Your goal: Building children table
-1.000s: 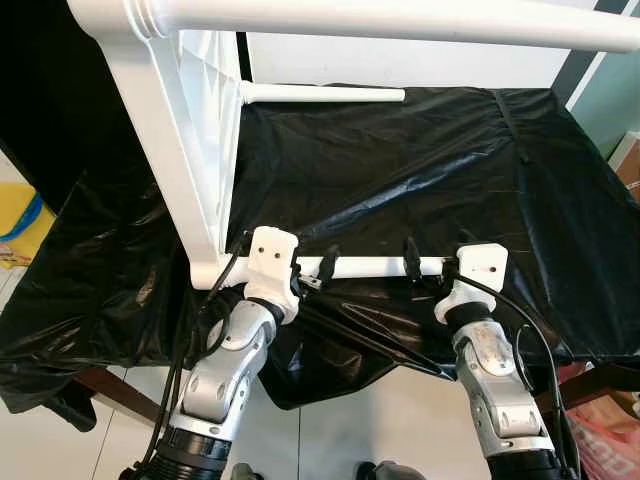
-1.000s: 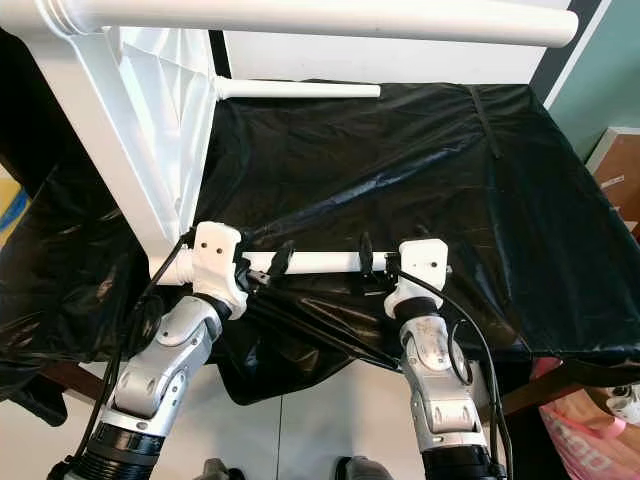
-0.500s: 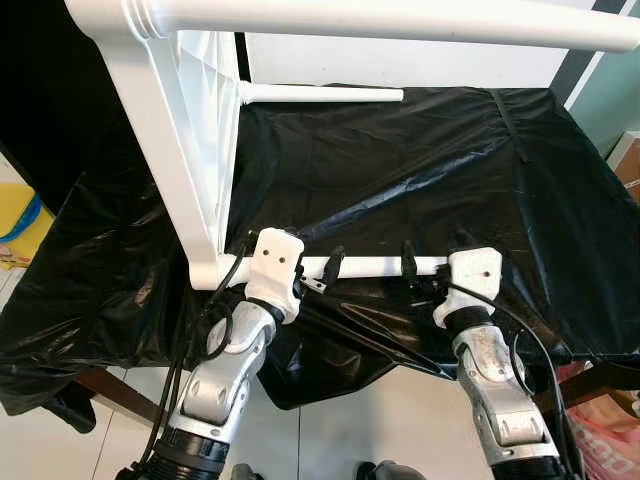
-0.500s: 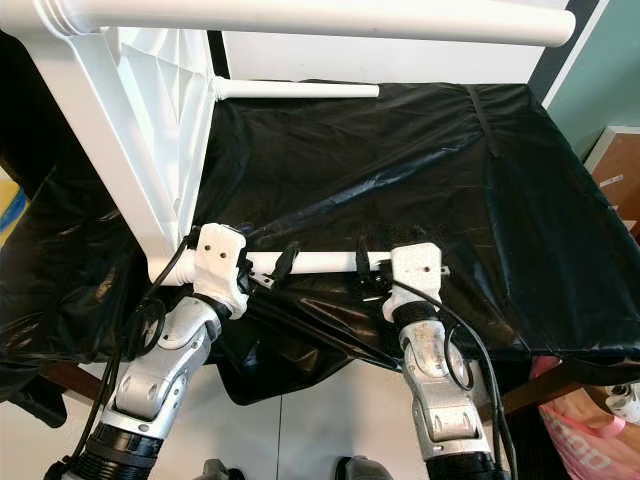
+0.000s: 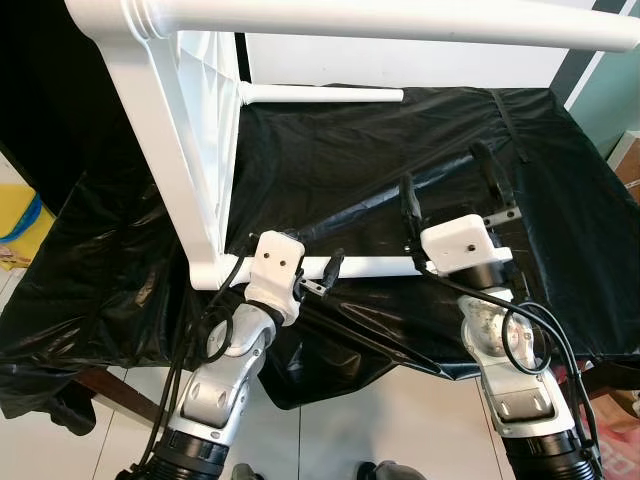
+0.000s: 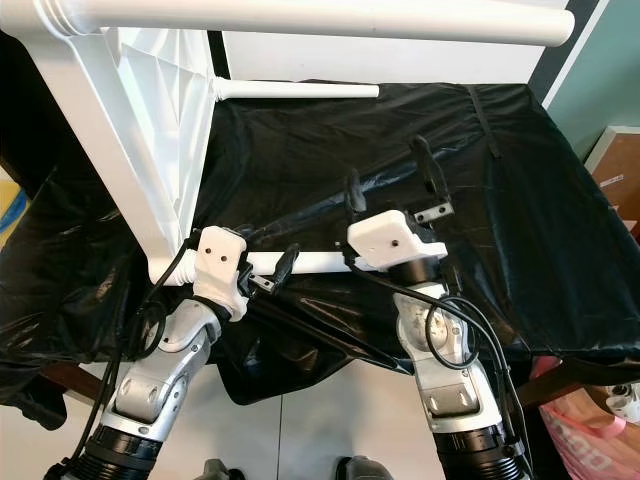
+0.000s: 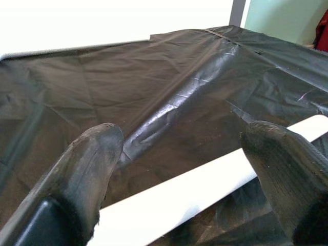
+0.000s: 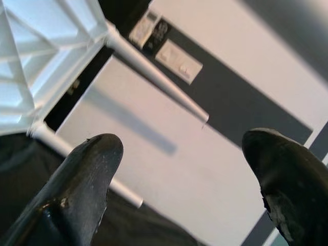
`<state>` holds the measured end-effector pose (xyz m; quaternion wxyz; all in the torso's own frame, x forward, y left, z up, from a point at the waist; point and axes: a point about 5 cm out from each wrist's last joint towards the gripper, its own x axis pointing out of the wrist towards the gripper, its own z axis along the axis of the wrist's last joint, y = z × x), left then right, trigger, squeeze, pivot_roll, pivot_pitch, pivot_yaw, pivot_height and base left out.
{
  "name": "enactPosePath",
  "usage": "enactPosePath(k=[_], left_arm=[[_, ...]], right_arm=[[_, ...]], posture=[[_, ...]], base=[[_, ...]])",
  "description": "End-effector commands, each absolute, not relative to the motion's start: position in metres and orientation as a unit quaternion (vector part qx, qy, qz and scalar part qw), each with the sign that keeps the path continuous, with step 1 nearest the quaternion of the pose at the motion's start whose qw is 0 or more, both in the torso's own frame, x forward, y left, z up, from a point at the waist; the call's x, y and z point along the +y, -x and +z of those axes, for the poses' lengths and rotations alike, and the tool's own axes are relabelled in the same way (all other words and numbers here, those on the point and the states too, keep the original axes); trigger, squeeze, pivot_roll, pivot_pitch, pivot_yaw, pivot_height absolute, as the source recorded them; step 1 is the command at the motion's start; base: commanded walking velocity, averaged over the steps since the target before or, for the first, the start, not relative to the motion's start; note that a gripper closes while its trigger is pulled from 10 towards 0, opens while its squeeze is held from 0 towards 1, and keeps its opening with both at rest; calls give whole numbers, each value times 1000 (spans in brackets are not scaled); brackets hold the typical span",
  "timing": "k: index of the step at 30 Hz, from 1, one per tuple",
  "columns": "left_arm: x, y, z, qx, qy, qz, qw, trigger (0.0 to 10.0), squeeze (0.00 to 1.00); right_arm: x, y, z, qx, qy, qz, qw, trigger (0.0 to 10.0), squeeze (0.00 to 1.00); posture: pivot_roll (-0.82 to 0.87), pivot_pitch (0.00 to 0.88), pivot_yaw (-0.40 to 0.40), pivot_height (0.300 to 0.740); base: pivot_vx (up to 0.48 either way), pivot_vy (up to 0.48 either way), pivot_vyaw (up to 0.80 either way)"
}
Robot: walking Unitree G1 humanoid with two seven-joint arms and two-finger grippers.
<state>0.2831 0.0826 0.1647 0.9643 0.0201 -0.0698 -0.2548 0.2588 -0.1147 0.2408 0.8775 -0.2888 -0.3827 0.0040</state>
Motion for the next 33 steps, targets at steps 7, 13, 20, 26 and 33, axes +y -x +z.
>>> enactPosePath(k=[7, 13, 20, 26, 33], left_arm=[[80, -287, 160, -56, -15, -272, 960, 10000, 0], [79, -289, 162, -60, -16, -274, 960, 10000, 0], [76, -298, 168, -71, -21, -279, 957, 10000, 0], [76, -307, 172, -74, -27, -274, 959, 10000, 0], [74, -312, 173, -73, -28, -273, 959, 10000, 0]], right_arm=[[-111, -252, 261, -428, 298, -1, 853, 0, 0], [-113, -249, 267, -446, 315, -15, 838, 10000, 0], [-107, -248, 283, -474, 331, -8, 816, 10000, 0], [-105, -245, 300, -505, 347, -6, 790, 10000, 275], [-98, -244, 319, -516, 374, 20, 771, 10000, 278]], posture=[[-134, 106, -9, 740], [-142, 110, -3, 740], [-150, 117, -3, 740], [-164, 127, 5, 740], [-173, 133, 8, 740]], base=[[0, 0, 0], [0, 0, 0], [0, 0, 0], [0, 0, 0], [0, 0, 0]])
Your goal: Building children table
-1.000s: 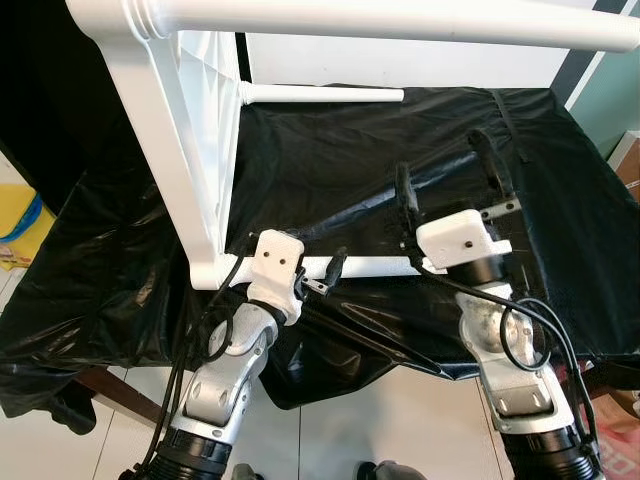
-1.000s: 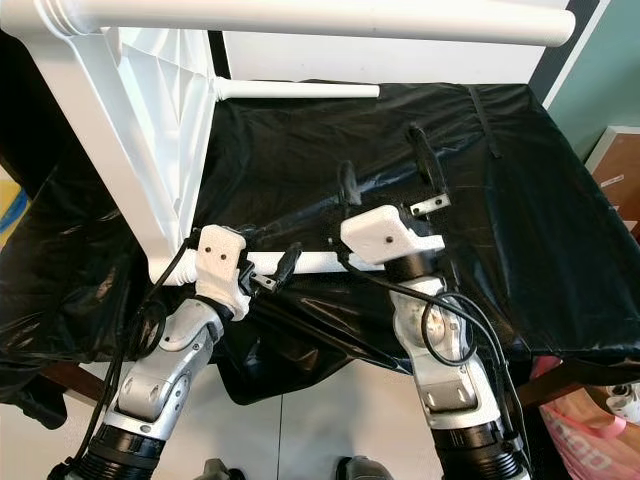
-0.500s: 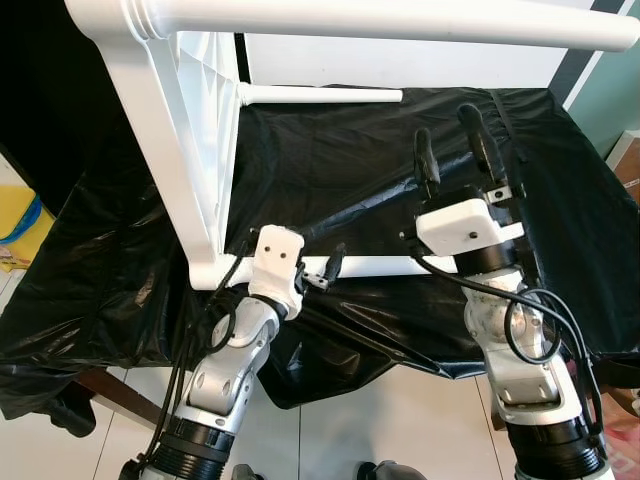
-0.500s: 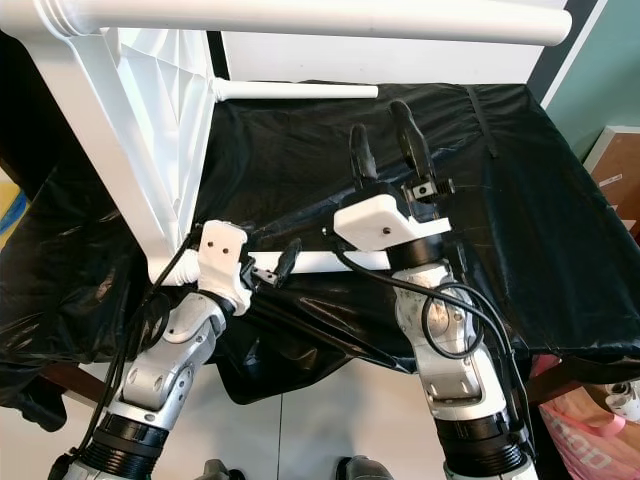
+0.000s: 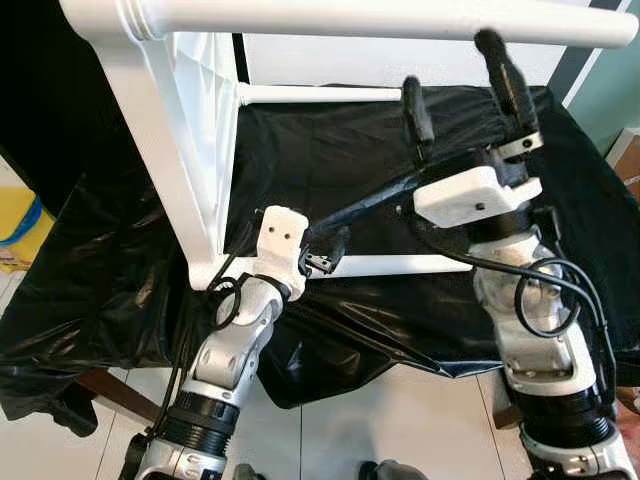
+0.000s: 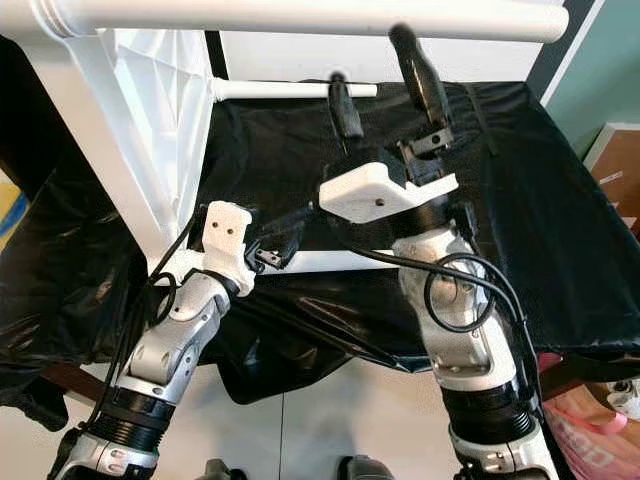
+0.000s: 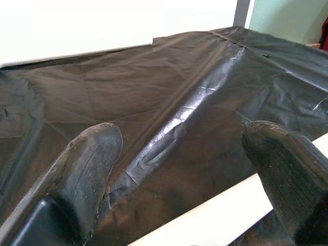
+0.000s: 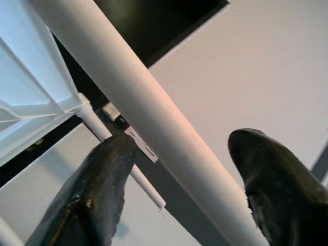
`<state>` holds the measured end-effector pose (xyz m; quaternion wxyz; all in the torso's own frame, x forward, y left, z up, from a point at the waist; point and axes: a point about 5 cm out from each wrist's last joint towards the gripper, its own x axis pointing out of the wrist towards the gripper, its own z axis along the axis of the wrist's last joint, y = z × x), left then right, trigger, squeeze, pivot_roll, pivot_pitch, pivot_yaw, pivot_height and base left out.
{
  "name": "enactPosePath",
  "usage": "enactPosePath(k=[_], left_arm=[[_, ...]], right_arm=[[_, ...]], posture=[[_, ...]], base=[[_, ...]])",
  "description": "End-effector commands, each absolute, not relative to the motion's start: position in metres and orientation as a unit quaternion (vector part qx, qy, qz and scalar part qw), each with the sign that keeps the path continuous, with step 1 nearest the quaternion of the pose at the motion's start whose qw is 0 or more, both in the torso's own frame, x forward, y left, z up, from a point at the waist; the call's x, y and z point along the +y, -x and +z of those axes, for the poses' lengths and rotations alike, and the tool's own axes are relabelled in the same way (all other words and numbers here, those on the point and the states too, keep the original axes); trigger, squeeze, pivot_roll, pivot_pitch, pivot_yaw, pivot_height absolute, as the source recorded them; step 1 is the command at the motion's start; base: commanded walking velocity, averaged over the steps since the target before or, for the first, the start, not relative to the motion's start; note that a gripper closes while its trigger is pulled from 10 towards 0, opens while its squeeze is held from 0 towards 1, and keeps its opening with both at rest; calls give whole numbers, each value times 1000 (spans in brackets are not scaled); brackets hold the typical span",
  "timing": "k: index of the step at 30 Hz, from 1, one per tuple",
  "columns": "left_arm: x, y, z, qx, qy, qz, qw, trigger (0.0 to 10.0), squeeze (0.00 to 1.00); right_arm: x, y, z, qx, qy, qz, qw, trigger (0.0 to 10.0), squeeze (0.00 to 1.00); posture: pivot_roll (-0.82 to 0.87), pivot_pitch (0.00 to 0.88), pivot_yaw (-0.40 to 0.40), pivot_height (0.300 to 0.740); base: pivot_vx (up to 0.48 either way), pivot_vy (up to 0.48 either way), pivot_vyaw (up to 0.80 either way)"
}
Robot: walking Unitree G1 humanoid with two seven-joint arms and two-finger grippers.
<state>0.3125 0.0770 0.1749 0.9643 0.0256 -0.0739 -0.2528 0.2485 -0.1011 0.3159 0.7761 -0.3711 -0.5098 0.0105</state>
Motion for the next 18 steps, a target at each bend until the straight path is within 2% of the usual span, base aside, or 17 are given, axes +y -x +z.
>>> enactPosePath(k=[1, 2, 8, 9, 10, 11, 18], left_arm=[[74, -312, 173, -73, -28, -273, 959, 10000, 0], [74, -312, 173, -73, -29, -273, 959, 10000, 0], [73, -315, 173, -73, -30, -274, 958, 10000, 0], [71, -319, 176, -76, -29, -275, 958, 10000, 0], [71, -319, 176, -76, -29, -275, 958, 10000, 0], [68, -325, 178, -79, -29, -276, 957, 10000, 0], [58, -339, 187, -89, -30, -281, 955, 10000, 0]], right_arm=[[-98, -244, 319, -516, 374, 20, 771, 10000, 278], [-96, -245, 321, -516, 379, 32, 767, 10000, 1000], [-96, -247, 323, -512, 389, 39, 765, 10000, 1000], [-96, -252, 330, -510, 407, 45, 757, 10000, 733], [-96, -252, 330, -510, 407, 45, 757, 10000, 733], [-96, -257, 337, -502, 427, 56, 750, 10000, 0], [-95, -272, 357, -451, 472, 99, 751, 10000, 0]], posture=[[-173, 133, 8, 740], [-179, 136, 10, 740], [-190, 138, 13, 740], [-209, 139, 22, 740], [-209, 139, 22, 740], [-222, 137, 25, 740], [-249, 132, 25, 740]], base=[[0, 0, 0], [0, 0, 0], [0, 0, 0], [0, 0, 0], [0, 0, 0], [0, 0, 0], [0, 0, 0]])
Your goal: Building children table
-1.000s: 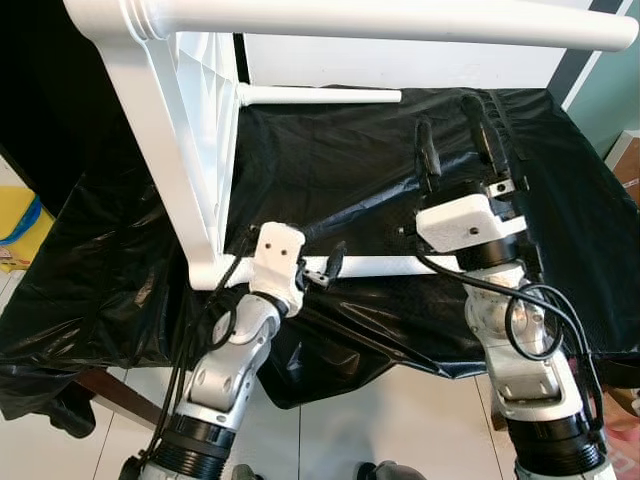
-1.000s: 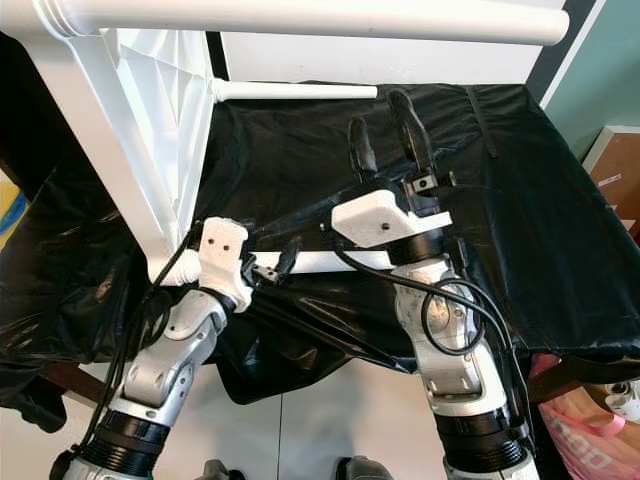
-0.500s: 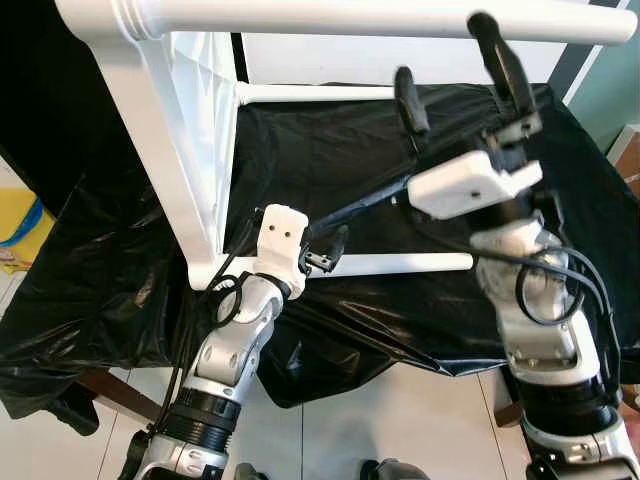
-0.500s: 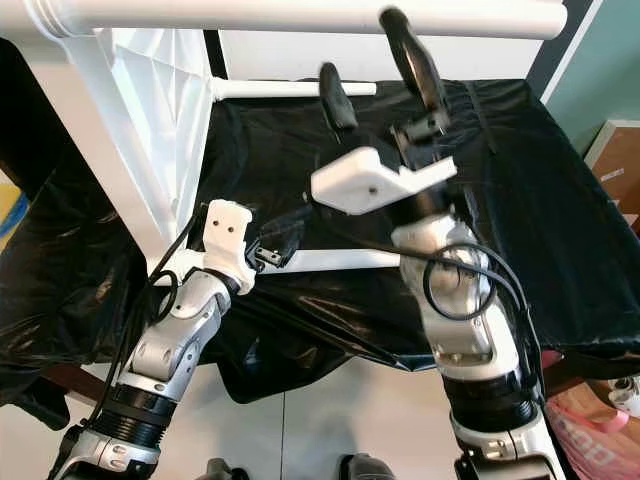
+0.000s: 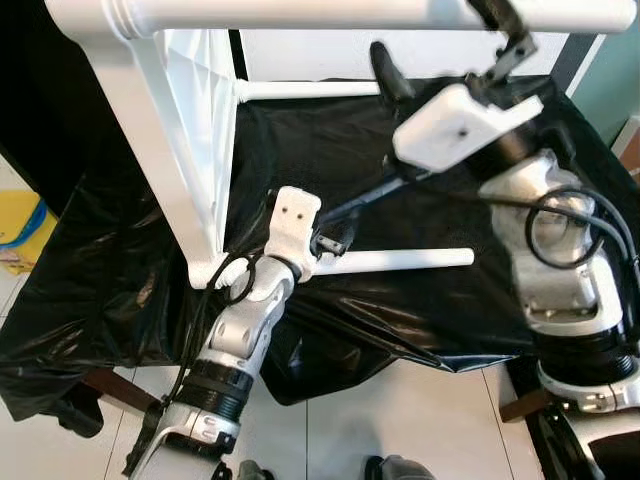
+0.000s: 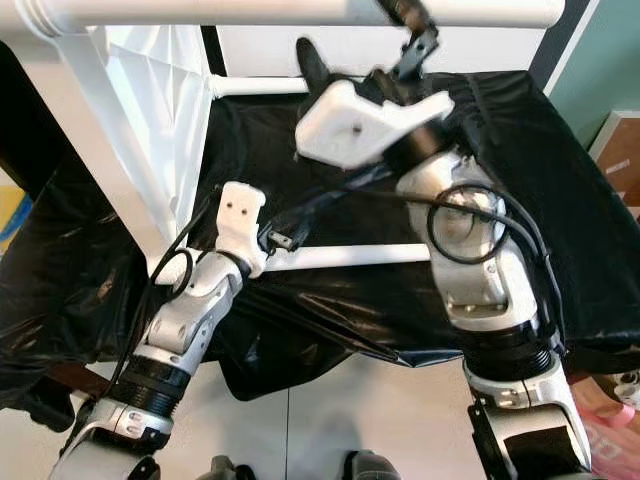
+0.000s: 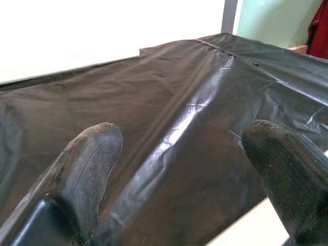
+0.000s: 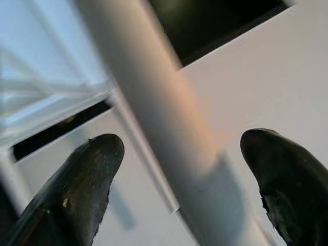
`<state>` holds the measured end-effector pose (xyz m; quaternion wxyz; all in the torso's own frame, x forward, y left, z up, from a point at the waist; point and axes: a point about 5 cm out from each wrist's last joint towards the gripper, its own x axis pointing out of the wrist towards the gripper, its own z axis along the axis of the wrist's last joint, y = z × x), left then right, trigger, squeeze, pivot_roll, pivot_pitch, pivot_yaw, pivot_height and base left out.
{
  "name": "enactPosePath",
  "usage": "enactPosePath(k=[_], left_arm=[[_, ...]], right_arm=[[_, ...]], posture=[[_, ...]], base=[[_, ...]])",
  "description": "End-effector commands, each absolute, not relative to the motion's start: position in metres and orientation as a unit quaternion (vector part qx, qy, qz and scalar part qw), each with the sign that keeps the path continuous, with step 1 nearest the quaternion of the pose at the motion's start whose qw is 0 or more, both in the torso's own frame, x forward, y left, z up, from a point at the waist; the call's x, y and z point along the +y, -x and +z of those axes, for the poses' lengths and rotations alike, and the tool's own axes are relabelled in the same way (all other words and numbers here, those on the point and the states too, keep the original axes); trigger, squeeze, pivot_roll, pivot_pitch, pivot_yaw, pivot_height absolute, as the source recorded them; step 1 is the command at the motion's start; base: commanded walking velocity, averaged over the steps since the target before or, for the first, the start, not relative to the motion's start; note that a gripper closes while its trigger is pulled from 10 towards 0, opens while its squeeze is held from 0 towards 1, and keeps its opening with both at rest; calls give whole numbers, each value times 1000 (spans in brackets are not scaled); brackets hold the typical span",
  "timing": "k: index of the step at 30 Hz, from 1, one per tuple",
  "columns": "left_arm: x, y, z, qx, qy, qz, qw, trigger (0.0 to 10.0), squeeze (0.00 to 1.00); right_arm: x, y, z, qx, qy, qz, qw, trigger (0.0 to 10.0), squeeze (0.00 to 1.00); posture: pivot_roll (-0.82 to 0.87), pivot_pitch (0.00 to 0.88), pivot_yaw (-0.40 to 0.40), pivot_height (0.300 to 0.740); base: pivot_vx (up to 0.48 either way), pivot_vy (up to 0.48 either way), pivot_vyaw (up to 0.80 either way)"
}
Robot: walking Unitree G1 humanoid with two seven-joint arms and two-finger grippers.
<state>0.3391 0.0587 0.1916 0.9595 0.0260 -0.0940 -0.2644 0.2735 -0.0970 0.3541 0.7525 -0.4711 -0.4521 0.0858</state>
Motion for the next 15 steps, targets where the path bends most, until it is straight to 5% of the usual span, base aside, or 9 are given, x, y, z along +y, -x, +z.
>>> enactPosePath(k=[1, 15], left_arm=[[54, -342, 191, -93, -29, -284, 954, 10000, 0], [49, -367, 186, -59, -16, -214, 975, 10000, 0]], right_arm=[[-95, -275, 363, -444, 487, 103, 745, 10000, 0], [-88, -297, 384, -367, 592, 145, 703, 10000, 0]], posture=[[-261, 128, 27, 740], [-282, 112, 23, 740]], base=[[0, 0, 0], [0, 0, 0]])
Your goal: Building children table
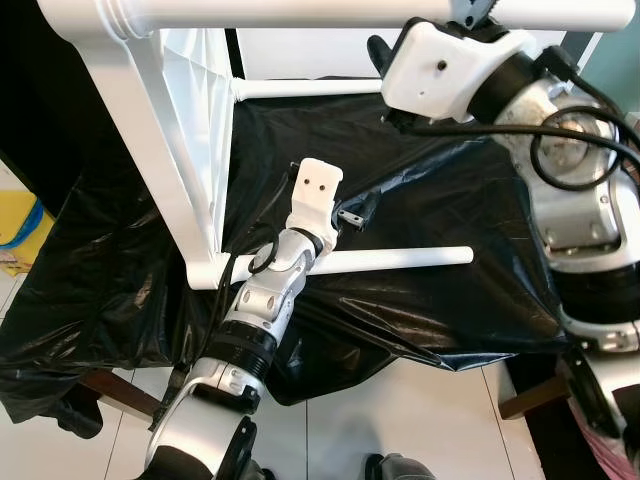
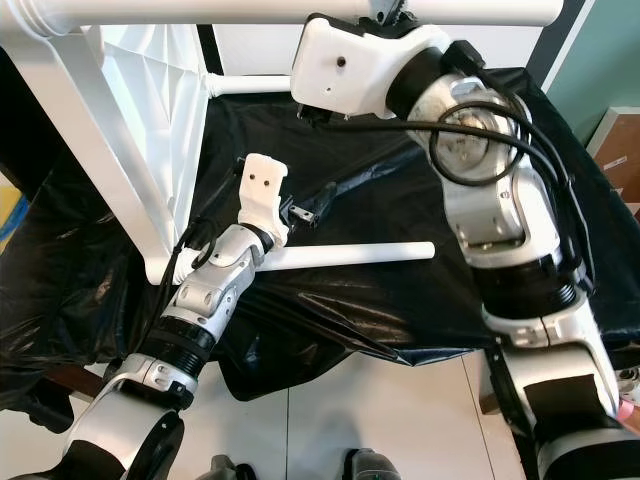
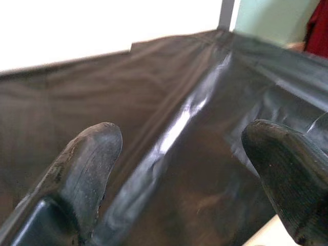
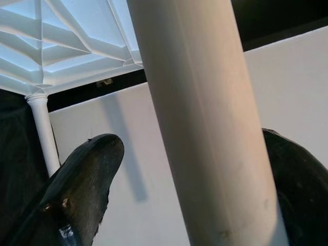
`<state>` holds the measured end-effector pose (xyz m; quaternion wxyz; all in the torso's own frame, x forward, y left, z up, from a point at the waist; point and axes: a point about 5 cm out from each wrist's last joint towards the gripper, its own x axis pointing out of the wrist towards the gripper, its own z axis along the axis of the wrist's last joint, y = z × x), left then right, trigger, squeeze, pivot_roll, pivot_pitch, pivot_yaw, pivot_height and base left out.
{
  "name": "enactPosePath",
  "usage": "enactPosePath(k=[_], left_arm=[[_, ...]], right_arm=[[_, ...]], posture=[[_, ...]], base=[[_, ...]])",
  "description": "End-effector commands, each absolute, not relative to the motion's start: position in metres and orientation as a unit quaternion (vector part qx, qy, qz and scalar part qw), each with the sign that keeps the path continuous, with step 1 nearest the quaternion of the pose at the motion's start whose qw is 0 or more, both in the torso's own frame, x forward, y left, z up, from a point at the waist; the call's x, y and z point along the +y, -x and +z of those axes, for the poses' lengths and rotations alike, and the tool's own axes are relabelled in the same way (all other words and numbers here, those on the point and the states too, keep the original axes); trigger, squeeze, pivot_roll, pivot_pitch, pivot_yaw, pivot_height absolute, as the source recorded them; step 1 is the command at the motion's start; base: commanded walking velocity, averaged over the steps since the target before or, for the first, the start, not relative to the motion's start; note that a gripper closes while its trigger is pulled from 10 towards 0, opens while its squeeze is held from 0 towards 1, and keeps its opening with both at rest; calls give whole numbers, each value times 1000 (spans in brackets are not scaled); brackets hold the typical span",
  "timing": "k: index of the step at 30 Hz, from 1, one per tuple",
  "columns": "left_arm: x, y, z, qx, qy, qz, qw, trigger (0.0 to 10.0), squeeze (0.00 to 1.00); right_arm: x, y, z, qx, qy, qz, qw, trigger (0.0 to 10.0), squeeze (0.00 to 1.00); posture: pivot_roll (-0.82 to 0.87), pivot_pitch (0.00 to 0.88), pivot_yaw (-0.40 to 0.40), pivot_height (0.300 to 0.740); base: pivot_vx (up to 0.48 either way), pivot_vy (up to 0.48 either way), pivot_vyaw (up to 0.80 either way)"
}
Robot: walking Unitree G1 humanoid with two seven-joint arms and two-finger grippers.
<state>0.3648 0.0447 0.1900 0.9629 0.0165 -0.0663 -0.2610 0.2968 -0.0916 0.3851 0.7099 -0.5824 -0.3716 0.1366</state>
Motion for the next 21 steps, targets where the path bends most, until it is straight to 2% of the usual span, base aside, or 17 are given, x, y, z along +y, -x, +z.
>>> enactPosePath(k=[1, 3, 5, 9, 10, 11, 12, 13, 15, 16, 19, 20, 21], left_arm=[[54, -370, 175, -37, -15, -184, 982, 10000, 0], [54, -370, 175, -37, -15, -184, 982, 10000, 0], [72, -373, 148, 24, -13, -103, 994, 10000, 0], [99, -375, 127, 83, -24, -9, 996, 10000, 0], [99, -375, 127, 83, -24, -9, 996, 10000, 0], [107, -376, 126, 89, -26, 20, 995, 10000, 0], [107, -376, 126, 89, -26, 20, 995, 10000, 0], [117, -378, 128, 86, -27, 53, 994, 10000, 0], [117, -378, 128, 86, -27, 53, 994, 10000, 0], [123, -379, 130, 84, -28, 75, 993, 10000, 0], [123, -379, 130, 84, -28, 75, 993, 10000, 0], [136, -381, 136, 74, -26, 112, 991, 10000, 0], [136, -381, 136, 74, -26, 112, 991, 10000, 0]], right_arm=[[-86, -298, 387, -362, 596, 148, 701, 10000, 0], [-86, -298, 387, -362, 596, 148, 701, 10000, 0], [-82, -300, 392, -354, 591, 153, 708, 10000, 0], [-82, -301, 398, -336, 544, 158, 752, 10000, 0], [-82, -301, 398, -336, 544, 158, 752, 10000, 0], [-84, -301, 401, -331, 520, 153, 772, 10000, 0], [-84, -301, 401, -331, 520, 153, 772, 10000, 0], [-87, -301, 402, -324, 486, 147, 798, 10000, 0], [-87, -301, 402, -324, 486, 147, 798, 10000, 0], [-89, -302, 402, -318, 462, 142, 815, 10000, 0], [-89, -302, 402, -318, 462, 142, 815, 10000, 0], [-94, -302, 404, -307, 416, 127, 846, 10000, 0], [-94, -302, 404, -307, 416, 127, 846, 10000, 0]], posture=[[-284, 111, 21, 740], [-284, 111, 21, 740], [-286, 111, 19, 740], [-290, 112, 13, 740], [-290, 112, 13, 740], [-289, 112, 11, 740], [-289, 112, 11, 740], [-290, 111, 9, 740], [-290, 111, 9, 740], [-290, 112, 7, 740], [-290, 112, 7, 740], [-291, 112, 10, 740], [-291, 112, 10, 740]], base=[[0, 0, 0], [0, 0, 0], [0, 0, 0], [0, 0, 0], [0, 0, 0], [0, 0, 0], [0, 0, 0], [0, 0, 0], [0, 0, 0], [0, 0, 0], [0, 0, 0], [0, 0, 0], [0, 0, 0]])
